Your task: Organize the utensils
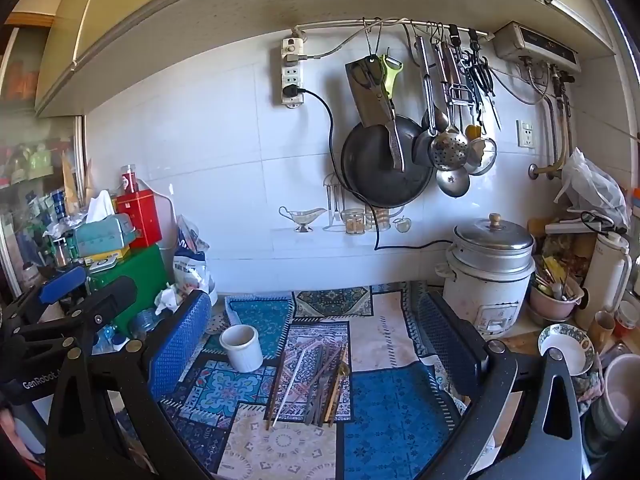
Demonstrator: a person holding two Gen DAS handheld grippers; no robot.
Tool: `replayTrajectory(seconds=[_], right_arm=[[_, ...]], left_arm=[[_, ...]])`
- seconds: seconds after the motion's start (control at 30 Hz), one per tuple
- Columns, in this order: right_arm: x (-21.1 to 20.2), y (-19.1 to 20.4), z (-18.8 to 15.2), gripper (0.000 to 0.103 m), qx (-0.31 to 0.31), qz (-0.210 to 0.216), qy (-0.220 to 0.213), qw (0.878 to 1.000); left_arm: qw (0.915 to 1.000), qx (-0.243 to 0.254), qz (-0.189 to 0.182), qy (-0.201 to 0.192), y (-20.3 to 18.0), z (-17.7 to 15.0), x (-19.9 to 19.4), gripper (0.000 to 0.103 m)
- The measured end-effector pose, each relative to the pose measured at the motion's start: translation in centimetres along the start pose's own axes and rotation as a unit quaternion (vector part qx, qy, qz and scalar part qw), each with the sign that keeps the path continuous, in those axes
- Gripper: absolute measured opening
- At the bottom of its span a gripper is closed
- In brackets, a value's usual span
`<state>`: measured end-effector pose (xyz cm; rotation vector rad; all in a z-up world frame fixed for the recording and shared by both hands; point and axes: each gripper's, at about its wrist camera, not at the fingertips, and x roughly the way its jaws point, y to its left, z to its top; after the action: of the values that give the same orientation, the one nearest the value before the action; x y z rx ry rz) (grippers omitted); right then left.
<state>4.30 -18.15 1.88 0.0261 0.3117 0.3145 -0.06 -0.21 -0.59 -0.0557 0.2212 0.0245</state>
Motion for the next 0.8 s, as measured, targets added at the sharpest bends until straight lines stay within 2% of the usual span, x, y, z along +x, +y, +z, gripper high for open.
replayTrajectory(seconds=[0.8], right_arm=[[0.51, 0.62, -0.14, 0.103, -0.001, -0.001, 0.0, 1.0]], left_arm=[[1.0, -0.002, 0.003, 0.0, 0.37, -0.04, 0.13, 0.103]])
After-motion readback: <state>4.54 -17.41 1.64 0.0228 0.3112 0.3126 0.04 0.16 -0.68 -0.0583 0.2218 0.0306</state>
